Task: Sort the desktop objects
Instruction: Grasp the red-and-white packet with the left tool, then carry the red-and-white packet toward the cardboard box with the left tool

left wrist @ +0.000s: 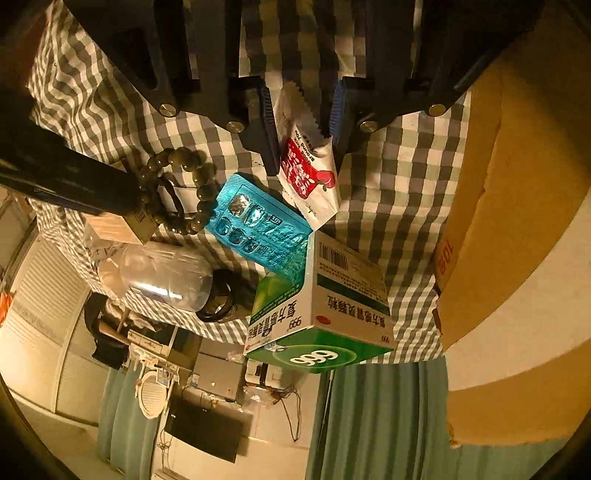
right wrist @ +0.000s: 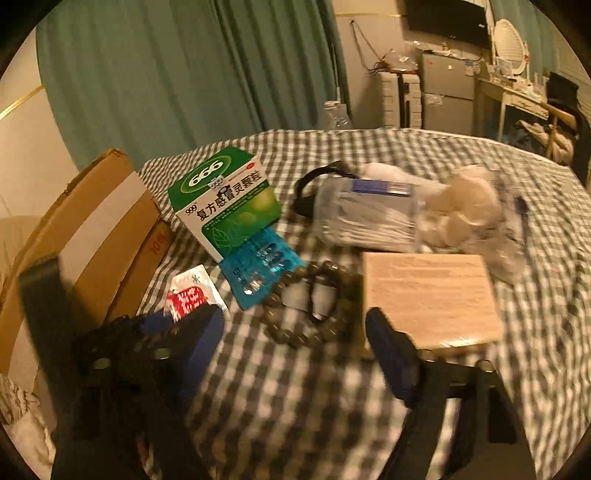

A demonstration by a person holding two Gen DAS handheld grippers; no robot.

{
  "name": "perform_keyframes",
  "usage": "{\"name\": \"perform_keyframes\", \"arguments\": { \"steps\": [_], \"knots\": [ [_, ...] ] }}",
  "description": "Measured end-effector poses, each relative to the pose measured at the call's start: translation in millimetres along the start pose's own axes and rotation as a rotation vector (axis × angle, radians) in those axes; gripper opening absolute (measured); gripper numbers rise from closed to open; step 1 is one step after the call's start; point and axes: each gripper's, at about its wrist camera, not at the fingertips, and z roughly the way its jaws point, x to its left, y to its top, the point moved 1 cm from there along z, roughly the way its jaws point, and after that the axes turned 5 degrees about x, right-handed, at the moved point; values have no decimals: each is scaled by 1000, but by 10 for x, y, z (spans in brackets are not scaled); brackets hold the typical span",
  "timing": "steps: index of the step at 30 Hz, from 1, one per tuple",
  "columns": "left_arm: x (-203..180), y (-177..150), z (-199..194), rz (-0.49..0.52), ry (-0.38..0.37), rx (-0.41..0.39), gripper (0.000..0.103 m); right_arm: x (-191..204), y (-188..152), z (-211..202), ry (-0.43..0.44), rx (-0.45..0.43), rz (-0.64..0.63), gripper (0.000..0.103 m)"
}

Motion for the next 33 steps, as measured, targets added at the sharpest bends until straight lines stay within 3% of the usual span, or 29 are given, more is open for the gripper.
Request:
{"name": "perform_keyframes", "arguments": {
  "steps": [5,6,8,10,13,14,15,16,17,20,22,27,33],
  "knots": [
    [-22,12,83,-8,-5,26,31,0,99,260,-67,31,-18,55],
    [-16,9,87,-11,-11,33,35,18,118,281,-83,30,-29,54],
    [-25,24,118,-7,-44,46,55,35,149,369,-92,56,-31,53],
    [-64,24,127,16,-61,50,64,14,139,484,-113,81,-19,52],
    [-100,24,160,27,-46,58,65,29,137,508,-119,74,-36,48],
    [-98,34,161,25,-45,59,65,16,139,504,-117,75,-28,36],
    [-96,44,161,23,-50,58,65,-26,136,493,-107,83,-7,17],
    [-92,49,161,20,-56,55,61,-55,129,483,-118,85,4,7],
    [-83,50,161,17,-62,53,51,-102,108,452,-114,82,21,4],
    [-31,58,152,-7,-56,47,36,-289,55,363,-35,62,132,4],
    [-44,65,119,0,-54,44,12,-324,40,292,-41,54,140,4],
    [-117,8,1,15,-57,44,10,-348,8,60,18,25,168,4],
    [-203,-80,-240,-18,-83,44,10,-178,-95,-205,25,12,141,4]
  ]
}}
